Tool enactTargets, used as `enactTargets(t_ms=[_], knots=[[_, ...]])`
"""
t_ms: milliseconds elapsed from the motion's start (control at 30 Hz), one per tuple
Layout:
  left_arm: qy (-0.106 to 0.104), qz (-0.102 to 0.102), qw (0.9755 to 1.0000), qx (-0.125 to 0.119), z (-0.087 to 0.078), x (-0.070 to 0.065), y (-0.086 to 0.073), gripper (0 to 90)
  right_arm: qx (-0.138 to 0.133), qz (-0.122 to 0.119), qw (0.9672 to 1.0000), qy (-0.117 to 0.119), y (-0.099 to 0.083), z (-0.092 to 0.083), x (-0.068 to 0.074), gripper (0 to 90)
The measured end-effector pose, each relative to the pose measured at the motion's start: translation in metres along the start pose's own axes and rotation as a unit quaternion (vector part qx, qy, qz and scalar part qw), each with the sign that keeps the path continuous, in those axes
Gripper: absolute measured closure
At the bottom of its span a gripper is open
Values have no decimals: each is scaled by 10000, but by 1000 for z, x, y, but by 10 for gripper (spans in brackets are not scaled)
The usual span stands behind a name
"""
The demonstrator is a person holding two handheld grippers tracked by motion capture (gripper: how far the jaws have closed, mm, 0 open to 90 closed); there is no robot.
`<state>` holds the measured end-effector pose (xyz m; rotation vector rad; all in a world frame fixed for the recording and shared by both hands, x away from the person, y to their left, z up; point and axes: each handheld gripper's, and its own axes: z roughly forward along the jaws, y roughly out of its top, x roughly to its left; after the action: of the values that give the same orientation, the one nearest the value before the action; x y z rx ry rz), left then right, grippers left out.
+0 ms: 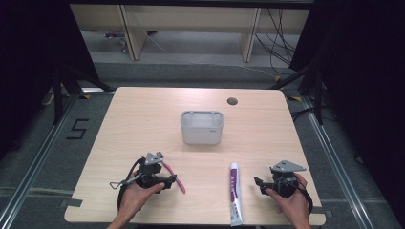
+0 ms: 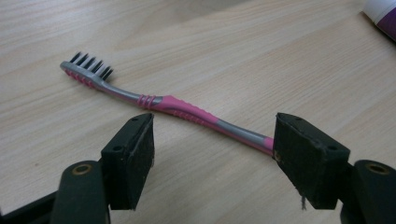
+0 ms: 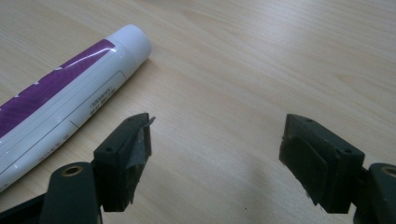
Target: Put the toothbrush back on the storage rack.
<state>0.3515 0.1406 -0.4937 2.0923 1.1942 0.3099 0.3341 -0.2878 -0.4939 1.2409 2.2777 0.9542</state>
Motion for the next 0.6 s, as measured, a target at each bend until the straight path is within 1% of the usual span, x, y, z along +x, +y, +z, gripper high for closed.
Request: enactTargets(t_ms=[100,133,167,300,333,367,400,433,467,500,567,600], knots=[[-24,-28,10000,-13,2,-1,1,287,11,8,10000,1,0,0,0,255],[-64,-12,10000,-7,3,-2,2,287,-18,5,10000,-2,0,0,1,256],[-18,-17,10000,3,4,-3,2,287,-119,-124,9997,-157,-1,1,0,257],[-47,-26,10000,3,6,-5,4,287,-107,-112,9998,-152,-1,0,1,257],[1,-33,10000,9,6,-6,5,283,-113,-110,9998,-149,-1,0,1,257],[-35,-25,10000,17,7,-6,5,283,-108,-106,9998,-134,-1,0,1,257],[-29,-56,10000,14,8,-6,5,280,-80,-142,9997,-154,-1,0,1,257],[-41,-62,10000,19,10,-5,6,280,-95,-178,9997,-119,-1,1,0,257],[3,-80,10000,21,11,-6,6,280,-77,-148,9998,-113,0,1,1,257],[-28,-67,10000,27,12,-5,7,279,-57,-106,9999,-107,0,0,1,257],[-3,-71,10000,70,14,-5,9,270,-53,-64,9999,-132,0,0,3,257],[19,-91,9999,79,16,-5,10,270,-38,23,10000,-77,-1,1,5,258]])
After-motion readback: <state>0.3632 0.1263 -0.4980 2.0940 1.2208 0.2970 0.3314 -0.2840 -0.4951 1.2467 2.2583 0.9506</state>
